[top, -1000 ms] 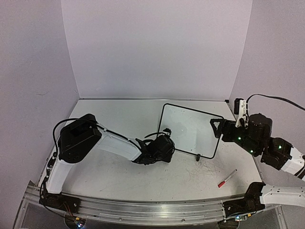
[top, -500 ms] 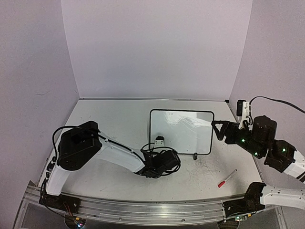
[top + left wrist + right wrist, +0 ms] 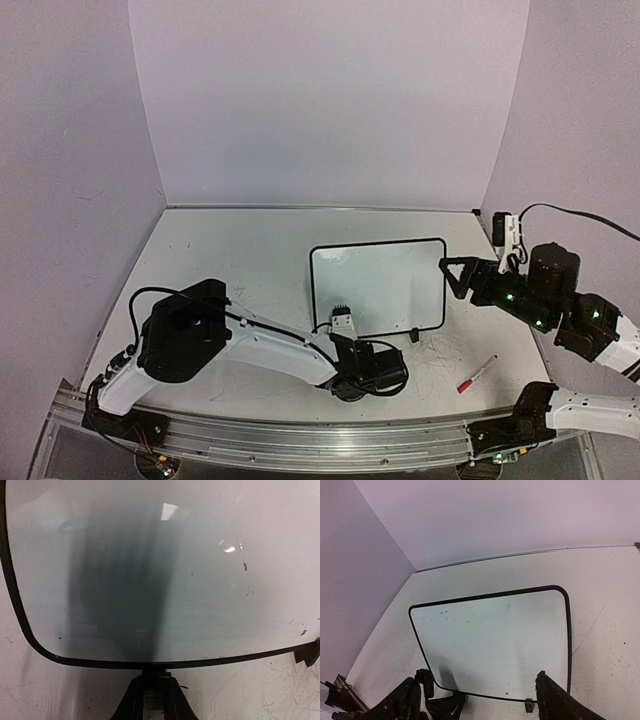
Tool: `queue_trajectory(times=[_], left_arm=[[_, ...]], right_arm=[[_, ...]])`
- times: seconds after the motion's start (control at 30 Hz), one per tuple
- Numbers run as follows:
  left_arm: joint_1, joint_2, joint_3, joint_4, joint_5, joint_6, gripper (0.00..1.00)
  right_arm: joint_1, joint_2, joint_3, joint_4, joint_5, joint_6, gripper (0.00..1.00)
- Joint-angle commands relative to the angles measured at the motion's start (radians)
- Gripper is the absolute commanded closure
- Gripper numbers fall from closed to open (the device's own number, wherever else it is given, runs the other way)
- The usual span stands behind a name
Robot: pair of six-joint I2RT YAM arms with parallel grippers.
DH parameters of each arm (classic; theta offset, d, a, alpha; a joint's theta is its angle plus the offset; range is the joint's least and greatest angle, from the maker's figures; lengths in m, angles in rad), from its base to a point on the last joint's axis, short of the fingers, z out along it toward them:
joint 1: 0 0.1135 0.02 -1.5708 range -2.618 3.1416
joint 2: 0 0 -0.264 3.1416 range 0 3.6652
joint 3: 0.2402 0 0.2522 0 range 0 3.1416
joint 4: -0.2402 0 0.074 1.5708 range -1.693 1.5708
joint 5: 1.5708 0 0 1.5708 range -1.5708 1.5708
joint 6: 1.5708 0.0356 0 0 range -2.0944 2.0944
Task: Write a sentence on the whiteboard
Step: Move the whiteboard to the center of the board.
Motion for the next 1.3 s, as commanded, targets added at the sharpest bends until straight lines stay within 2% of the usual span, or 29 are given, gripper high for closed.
queue_trajectory(times=[0.0, 0.13, 0.23, 0.27, 0.37, 0.43, 0.63, 0.67, 0.77, 0.9, 1.07, 1.13, 1.27], left_arm=[[-0.035, 0.022, 0.078, -0.193, -0.088, -0.233, 1.00], [-0.042, 0.109, 0.235, -0.450, -0.127, -0.376, 1.00], [-0.044, 0.116, 0.246, -0.466, -0.118, -0.420, 1.00], [-0.046, 0.114, 0.247, -0.466, -0.116, -0.423, 0.97], [-0.048, 0.102, 0.239, -0.463, -0.120, -0.398, 0.83], [-0.049, 0.089, 0.237, -0.461, -0.113, -0.361, 0.67], [-0.051, 0.024, 0.226, -0.415, -0.020, -0.202, 0.26], [-0.051, 0.005, 0.212, -0.390, 0.000, -0.165, 0.21], [-0.051, -0.108, 0.086, -0.229, 0.060, -0.009, 0.15], [-0.051, -0.309, -0.152, 0.152, 0.160, 0.318, 0.13], [-0.047, -0.532, -0.378, 0.451, 0.330, 0.629, 0.11], [-0.034, -0.617, -0.460, 0.540, 0.425, 0.713, 0.11], [0.044, -0.793, -0.611, 0.677, 0.635, 0.797, 0.12]], right_arm=[[0.003, 0.007, 0.010, 0.007, -0.041, 0.001, 0.21], [0.003, -0.004, 0.030, 0.000, -0.062, -0.009, 0.21], [0.004, -0.001, 0.042, -0.010, -0.063, -0.021, 0.20], [0.003, 0.005, 0.048, -0.013, -0.060, -0.024, 0.20], [0.004, 0.023, 0.059, -0.014, -0.049, -0.025, 0.20], [0.004, 0.039, 0.066, -0.014, -0.043, -0.019, 0.20], [0.004, 0.071, 0.062, -0.014, -0.004, 0.005, 0.20], [0.004, 0.074, 0.059, -0.014, 0.006, 0.010, 0.20], [0.004, 0.096, 0.047, -0.003, 0.050, 0.023, 0.19], [0.004, 0.143, 0.046, 0.005, 0.095, 0.060, 0.19], [0.004, 0.178, 0.059, 0.004, 0.149, 0.110, 0.19], [0.003, 0.217, 0.085, -0.045, 0.164, 0.130, 0.16], [-0.021, 0.307, 0.129, -0.255, 0.200, 0.274, 0.13]])
